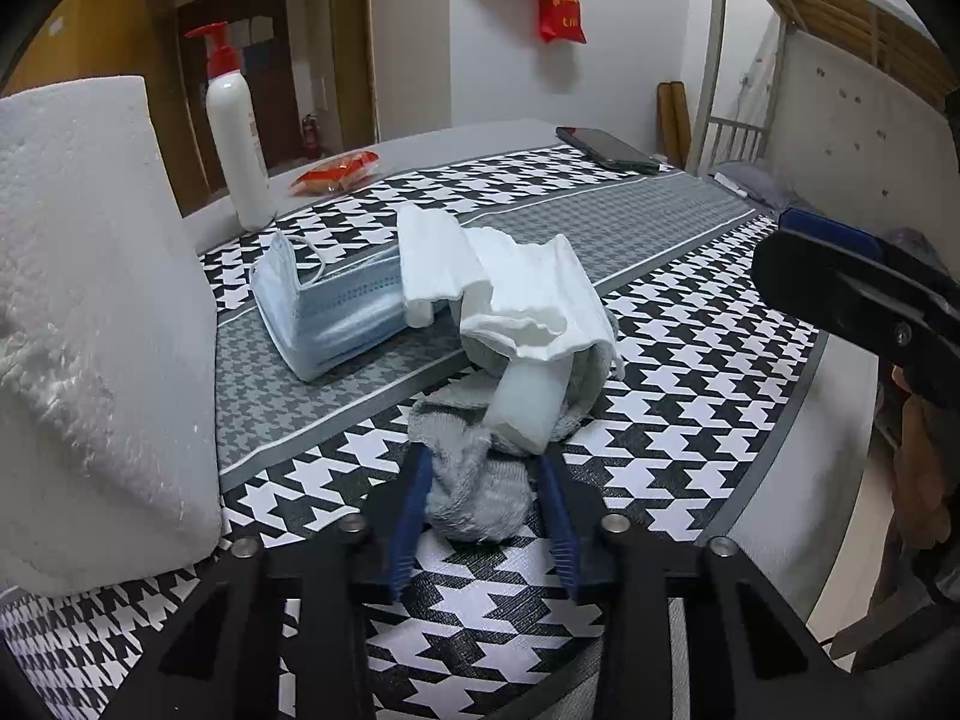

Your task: Organize soft objects

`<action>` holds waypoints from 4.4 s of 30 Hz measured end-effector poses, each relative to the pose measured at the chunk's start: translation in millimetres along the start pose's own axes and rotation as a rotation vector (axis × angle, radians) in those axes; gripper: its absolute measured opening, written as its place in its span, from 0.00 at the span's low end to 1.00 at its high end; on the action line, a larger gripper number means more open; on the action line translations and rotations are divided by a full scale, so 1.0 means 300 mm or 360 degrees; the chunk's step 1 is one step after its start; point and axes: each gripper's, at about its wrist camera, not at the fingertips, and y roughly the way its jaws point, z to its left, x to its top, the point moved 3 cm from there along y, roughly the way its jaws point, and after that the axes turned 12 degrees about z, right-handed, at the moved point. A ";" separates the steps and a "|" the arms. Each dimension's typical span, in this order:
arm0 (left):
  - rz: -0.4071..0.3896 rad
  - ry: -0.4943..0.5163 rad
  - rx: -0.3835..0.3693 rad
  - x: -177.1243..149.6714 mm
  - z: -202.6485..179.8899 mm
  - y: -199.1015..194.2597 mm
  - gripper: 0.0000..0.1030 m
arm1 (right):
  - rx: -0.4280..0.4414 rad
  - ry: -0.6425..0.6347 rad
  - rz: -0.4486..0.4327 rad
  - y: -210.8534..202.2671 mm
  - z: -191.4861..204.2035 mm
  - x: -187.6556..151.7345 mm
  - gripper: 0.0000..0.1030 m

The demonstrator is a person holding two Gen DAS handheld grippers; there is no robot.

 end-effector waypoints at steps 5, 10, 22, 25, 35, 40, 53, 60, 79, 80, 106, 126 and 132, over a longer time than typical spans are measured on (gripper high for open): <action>-0.0001 0.0053 -0.0017 0.000 -0.022 -0.001 0.20 | -0.0008 0.0030 0.0020 0.007 -0.007 -0.008 1.00; -0.0001 0.0109 -0.0157 -0.017 -0.055 -0.018 0.17 | -0.0018 0.0040 0.0026 0.005 -0.011 -0.010 1.00; -0.0054 0.0134 -0.0268 -0.077 -0.041 -0.091 0.17 | 0.0014 0.0053 0.0083 0.039 0.023 -0.001 1.00; -0.0040 0.0135 -0.0261 -0.087 -0.041 -0.083 0.17 | 0.0048 0.0050 0.0115 0.054 0.048 0.001 1.00; -0.0060 0.0114 -0.0247 -0.117 -0.011 -0.094 0.17 | 0.0047 -0.0063 0.0240 0.144 0.149 0.011 1.00; -0.0069 0.0110 -0.0236 -0.121 -0.002 -0.098 0.17 | 0.0033 -0.0045 0.0317 0.193 0.143 0.004 0.99; -0.0104 0.0039 -0.0222 -0.119 0.040 -0.112 0.17 | -0.0174 -0.0103 0.0418 0.220 0.092 -0.023 0.99; -0.0128 -0.0033 -0.0171 -0.110 0.088 -0.128 0.17 | -0.0431 0.0040 0.0406 0.182 -0.065 -0.040 0.99; -0.0154 -0.0041 -0.0064 -0.111 0.100 -0.135 0.70 | -0.0042 -0.0031 0.0312 0.199 0.075 0.034 0.99; -0.0156 -0.0029 -0.0074 -0.105 0.095 -0.136 0.70 | -0.0037 -0.0032 0.0309 0.194 0.075 0.036 0.99; 0.0022 -0.0018 -0.0085 -0.035 0.082 -0.012 0.53 | 0.0144 -0.0184 0.0524 0.373 0.156 0.107 0.68; -0.0002 -0.0076 -0.0088 -0.025 0.109 -0.018 0.13 | 0.0085 -0.0104 0.0455 0.337 0.093 0.119 0.13; -0.0047 -0.0070 -0.0080 -0.032 0.103 -0.055 0.12 | 0.0045 -0.0079 0.0383 0.274 0.068 0.134 0.12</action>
